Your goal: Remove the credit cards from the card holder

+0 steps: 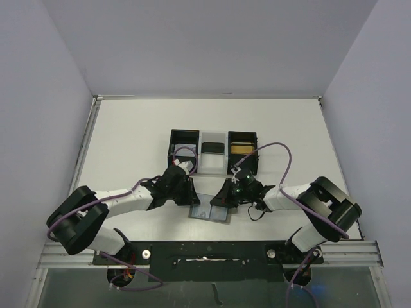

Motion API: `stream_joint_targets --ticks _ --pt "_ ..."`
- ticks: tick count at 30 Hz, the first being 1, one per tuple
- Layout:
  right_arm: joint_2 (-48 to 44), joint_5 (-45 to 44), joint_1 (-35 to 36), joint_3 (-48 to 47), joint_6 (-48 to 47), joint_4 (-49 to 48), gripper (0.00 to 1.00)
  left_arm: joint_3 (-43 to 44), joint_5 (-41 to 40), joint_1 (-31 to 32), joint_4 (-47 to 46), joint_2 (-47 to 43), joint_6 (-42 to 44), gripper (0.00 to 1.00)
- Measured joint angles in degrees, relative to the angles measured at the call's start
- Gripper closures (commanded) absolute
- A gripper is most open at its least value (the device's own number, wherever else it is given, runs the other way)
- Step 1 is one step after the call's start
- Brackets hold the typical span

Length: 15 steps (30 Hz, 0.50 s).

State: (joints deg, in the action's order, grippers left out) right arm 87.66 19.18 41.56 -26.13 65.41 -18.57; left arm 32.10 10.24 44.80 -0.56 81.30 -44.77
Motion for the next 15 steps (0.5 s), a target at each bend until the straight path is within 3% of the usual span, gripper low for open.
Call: stream_joint_targets --ticks 15 --pt "-4.42 5.57 -5.22 2.01 -1.95 3.28 1.00 0.00 -0.24 0.13 -0.20 1.05 -0.28 0.87"
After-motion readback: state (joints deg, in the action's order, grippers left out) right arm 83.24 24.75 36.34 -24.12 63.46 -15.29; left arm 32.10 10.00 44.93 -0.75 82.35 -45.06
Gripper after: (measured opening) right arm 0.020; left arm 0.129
